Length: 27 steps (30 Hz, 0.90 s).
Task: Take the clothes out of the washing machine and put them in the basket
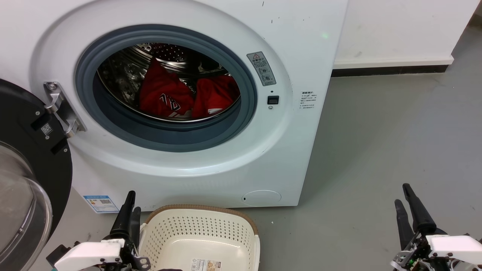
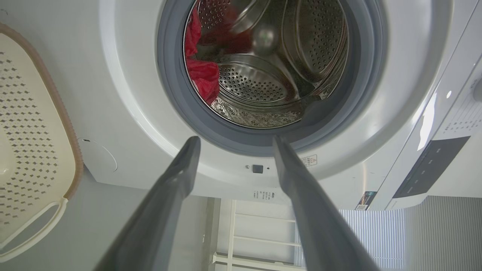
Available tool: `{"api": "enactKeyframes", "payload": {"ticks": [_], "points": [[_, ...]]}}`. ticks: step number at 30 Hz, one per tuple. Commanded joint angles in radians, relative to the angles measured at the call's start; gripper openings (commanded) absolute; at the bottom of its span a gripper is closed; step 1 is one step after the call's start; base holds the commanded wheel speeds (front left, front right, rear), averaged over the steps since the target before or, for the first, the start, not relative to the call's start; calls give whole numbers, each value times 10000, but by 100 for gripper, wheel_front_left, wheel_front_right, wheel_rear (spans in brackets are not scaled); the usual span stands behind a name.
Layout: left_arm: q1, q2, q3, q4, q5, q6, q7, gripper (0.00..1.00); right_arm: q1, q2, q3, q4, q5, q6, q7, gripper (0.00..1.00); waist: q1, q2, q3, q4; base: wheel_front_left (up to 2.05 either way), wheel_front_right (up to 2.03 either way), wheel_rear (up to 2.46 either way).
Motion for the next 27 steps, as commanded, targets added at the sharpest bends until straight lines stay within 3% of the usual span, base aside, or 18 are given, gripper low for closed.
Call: {"api": "enactKeyframes", "payload": {"ticks": [1,5,12,18,27], "points": [[-133,15,-6,-224,199,-6,-113,100,-122,-25,-30,-249,-155,2,-107,100,0,0,1,-4,0,0,0],[-108,16,25,-187,511,-8,-300,100,-75,-28,-90,-314,-390,2,-295,100,0,0,1,-16,0,0,0],[-110,18,416,-437,1542,-11,-607,100,-56,-32,-408,-379,-1888,2,-601,100,0,0,4,-36,0,0,0],[-119,20,737,-765,2658,149,-855,100,-100,-36,-683,-836,-3694,2,-849,100,0,0,10,-49,0,0,0],[-38,23,702,-1685,4487,760,-1196,100,-41,-41,-526,-2043,-7098,1,-1191,100,0,0,39,-39,0,0,0]]}}
